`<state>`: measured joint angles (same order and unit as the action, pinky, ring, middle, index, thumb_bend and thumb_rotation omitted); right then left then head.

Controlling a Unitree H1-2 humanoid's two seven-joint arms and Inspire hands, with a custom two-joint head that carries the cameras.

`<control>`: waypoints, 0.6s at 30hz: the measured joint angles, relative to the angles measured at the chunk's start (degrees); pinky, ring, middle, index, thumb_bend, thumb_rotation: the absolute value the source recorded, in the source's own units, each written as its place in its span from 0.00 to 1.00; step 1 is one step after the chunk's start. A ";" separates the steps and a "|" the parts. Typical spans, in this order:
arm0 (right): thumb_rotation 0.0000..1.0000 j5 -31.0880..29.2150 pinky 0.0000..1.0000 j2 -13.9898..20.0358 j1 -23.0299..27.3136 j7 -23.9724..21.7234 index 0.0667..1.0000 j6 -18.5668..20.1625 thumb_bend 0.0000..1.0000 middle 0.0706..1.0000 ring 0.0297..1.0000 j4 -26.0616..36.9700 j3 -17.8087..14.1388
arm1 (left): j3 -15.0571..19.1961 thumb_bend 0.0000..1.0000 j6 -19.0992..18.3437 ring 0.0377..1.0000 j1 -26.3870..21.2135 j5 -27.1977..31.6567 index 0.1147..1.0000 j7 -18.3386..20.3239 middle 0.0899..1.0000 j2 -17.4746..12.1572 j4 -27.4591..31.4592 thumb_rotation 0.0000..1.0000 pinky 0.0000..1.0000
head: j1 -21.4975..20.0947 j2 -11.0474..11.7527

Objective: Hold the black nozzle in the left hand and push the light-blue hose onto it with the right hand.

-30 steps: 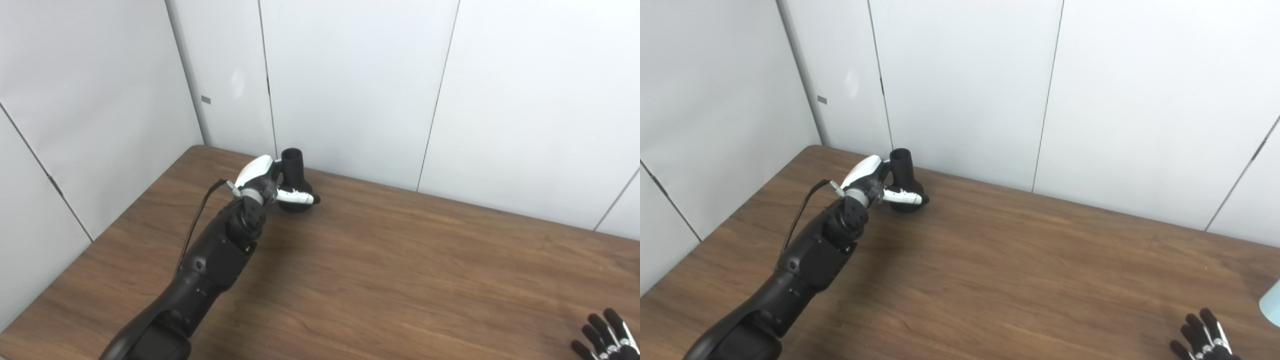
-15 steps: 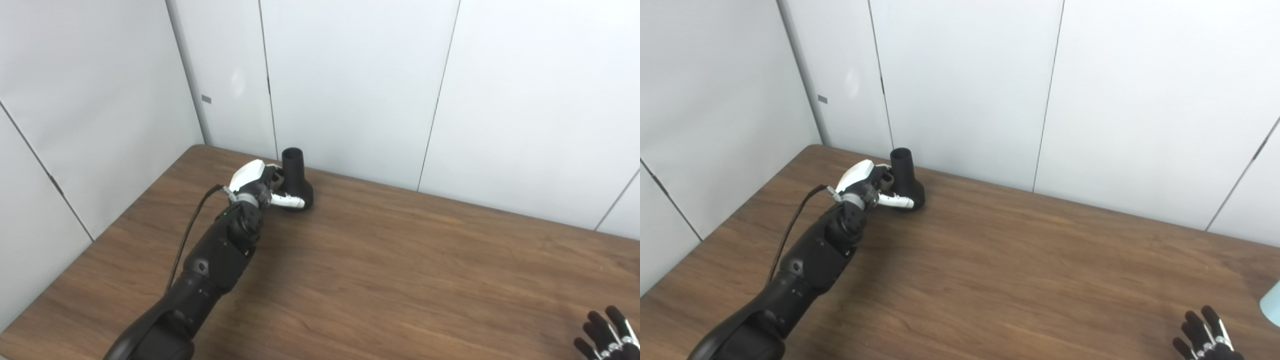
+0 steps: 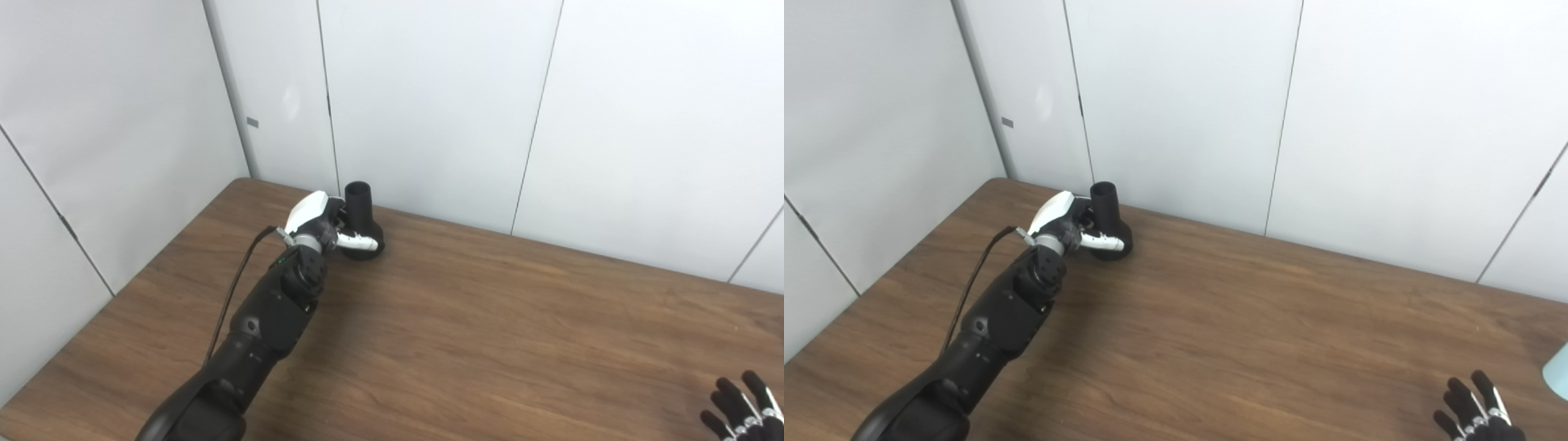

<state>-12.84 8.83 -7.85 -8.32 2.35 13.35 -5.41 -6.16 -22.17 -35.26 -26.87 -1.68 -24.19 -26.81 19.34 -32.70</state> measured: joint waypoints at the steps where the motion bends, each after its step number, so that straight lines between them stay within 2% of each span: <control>1: 1.00 -0.14 0.90 0.00 0.00 0.01 0.97 0.11 0.60 0.92 0.94 0.04 -0.02 | 0.02 0.88 0.08 0.68 0.00 0.11 0.64 0.04 0.65 -0.01 0.00 0.25 0.73 | 0.00 0.00; 4: 1.00 -0.31 0.90 -0.02 -0.01 0.19 0.97 0.85 0.59 0.92 0.95 0.47 -0.08 | 0.01 0.85 0.20 0.66 -0.12 0.23 0.64 0.35 0.63 -0.03 0.00 0.22 0.71 | -0.09 -0.09; 9: 0.99 -0.43 0.91 -0.17 -0.01 0.61 0.97 1.75 0.58 0.93 0.95 1.64 -0.49 | 0.03 0.80 0.68 0.57 -0.37 0.53 0.60 0.54 0.59 -0.05 -0.27 0.12 0.55 | -0.09 -0.26; 11: 0.99 -0.50 0.91 -0.17 -0.01 0.61 0.97 1.75 0.58 0.92 0.94 1.64 -0.62 | 0.06 0.78 0.79 0.58 -0.41 1.07 0.57 0.60 0.60 -0.03 -0.32 0.08 0.56 | -0.09 -0.26; 12: 0.98 -0.57 0.90 -0.17 -0.01 0.61 0.97 1.76 0.59 0.92 0.94 1.65 -0.67 | 0.06 0.66 0.96 0.61 -0.43 1.39 0.50 0.57 0.60 -0.02 -0.47 0.07 0.61 | -0.09 -0.26; 13: 0.97 -0.68 0.91 -0.17 -0.01 0.61 0.97 1.80 0.59 0.92 0.94 1.70 -0.77 | 0.06 0.58 1.35 0.63 -0.54 1.56 0.46 0.50 0.60 -0.02 -0.85 0.06 0.62 | -0.09 -0.26; 16: 1.00 -0.97 0.92 -0.17 0.01 0.62 0.98 1.85 0.58 0.93 0.95 1.78 -1.06 | 0.12 0.52 2.57 0.60 -0.85 1.93 0.43 0.35 0.58 -0.07 -2.17 0.05 0.59 | -0.18 -0.44; 18: 1.00 -0.99 0.93 -0.17 0.01 0.62 0.97 1.88 0.57 0.93 0.96 1.78 -1.06 | 0.05 0.52 2.80 0.58 -0.82 1.99 0.40 0.28 0.52 -0.04 -2.17 0.01 0.58 | -0.09 -0.44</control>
<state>-13.83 8.66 -7.83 -7.71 4.23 15.13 -6.47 -6.11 -19.37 -36.08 -24.88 -1.39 -24.23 -28.99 19.25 -33.13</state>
